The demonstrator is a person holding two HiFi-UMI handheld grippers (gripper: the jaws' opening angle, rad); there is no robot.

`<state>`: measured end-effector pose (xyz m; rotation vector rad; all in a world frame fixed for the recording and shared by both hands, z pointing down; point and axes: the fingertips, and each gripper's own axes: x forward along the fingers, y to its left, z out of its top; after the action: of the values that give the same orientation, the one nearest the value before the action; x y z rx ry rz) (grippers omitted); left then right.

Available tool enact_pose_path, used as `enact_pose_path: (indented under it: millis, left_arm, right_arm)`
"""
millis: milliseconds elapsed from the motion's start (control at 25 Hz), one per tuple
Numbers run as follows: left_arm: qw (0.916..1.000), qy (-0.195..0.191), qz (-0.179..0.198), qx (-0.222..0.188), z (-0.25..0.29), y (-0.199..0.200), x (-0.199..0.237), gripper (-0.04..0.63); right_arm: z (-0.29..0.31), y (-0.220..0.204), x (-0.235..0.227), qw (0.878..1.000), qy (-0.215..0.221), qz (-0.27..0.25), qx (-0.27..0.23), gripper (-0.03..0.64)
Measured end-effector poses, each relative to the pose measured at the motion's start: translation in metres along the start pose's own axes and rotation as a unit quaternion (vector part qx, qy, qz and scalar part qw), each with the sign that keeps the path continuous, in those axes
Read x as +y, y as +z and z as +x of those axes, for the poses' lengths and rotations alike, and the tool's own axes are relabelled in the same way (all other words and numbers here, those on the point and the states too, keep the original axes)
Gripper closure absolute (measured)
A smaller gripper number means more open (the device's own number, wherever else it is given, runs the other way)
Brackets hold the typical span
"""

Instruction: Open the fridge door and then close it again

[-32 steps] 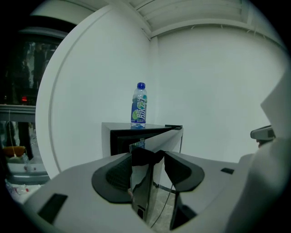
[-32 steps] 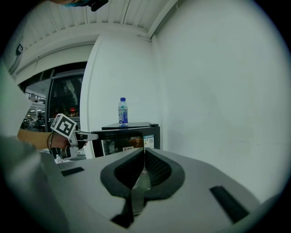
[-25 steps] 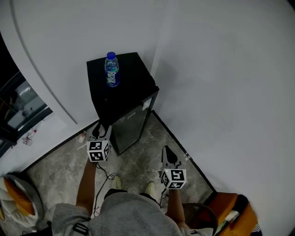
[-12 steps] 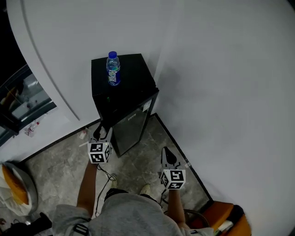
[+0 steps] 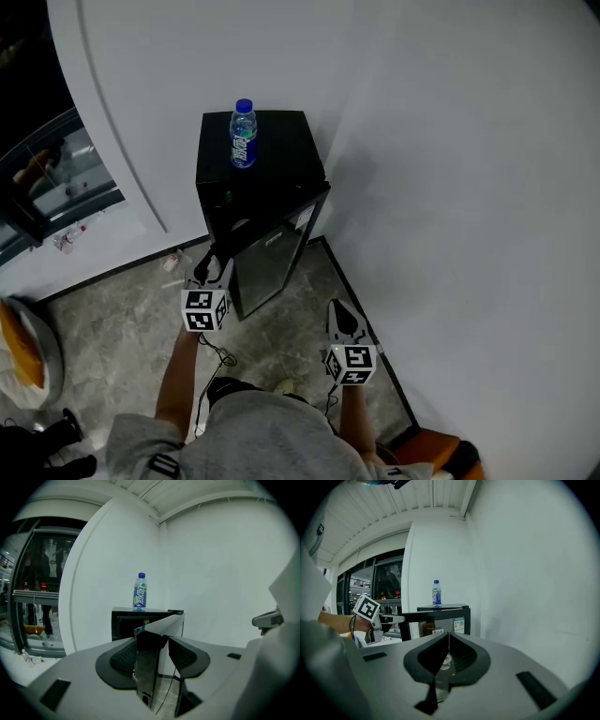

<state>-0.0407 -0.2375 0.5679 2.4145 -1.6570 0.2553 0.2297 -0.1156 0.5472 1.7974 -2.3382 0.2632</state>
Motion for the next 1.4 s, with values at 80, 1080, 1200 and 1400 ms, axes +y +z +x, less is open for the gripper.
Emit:
enact_pose_path:
  millis: [80, 1080, 1200, 1400]
  left_arm:
    - [1.0, 0.003, -0.001, -0.002, -0.003, -0.001, -0.005, 0.382]
    - [0.9996, -0.022, 0.017, 0.0, -0.045, -0.017, -0.089, 0.393]
    - [0.9996, -0.024, 0.016, -0.003, -0.051, -0.02, -0.102, 0.414]
    - [0.9992, -0.032, 0.021, -0.008, -0.056, -0.023, -0.124, 0.422]
  right_arm:
    - [-0.001, -0.001, -0.002, 1.0, 0.006, -0.002, 0.001, 0.592]
    - [-0.032, -0.017, -0.014, 0.999, 0.045, -0.002, 0.001, 0.592]
    - [-0.04, -0.019, -0.016, 0.999, 0.045, 0.0, 0.0, 0.592]
    - [-0.051, -0.026, -0.023, 0.999, 0.037, 0.0, 0.001, 0.592]
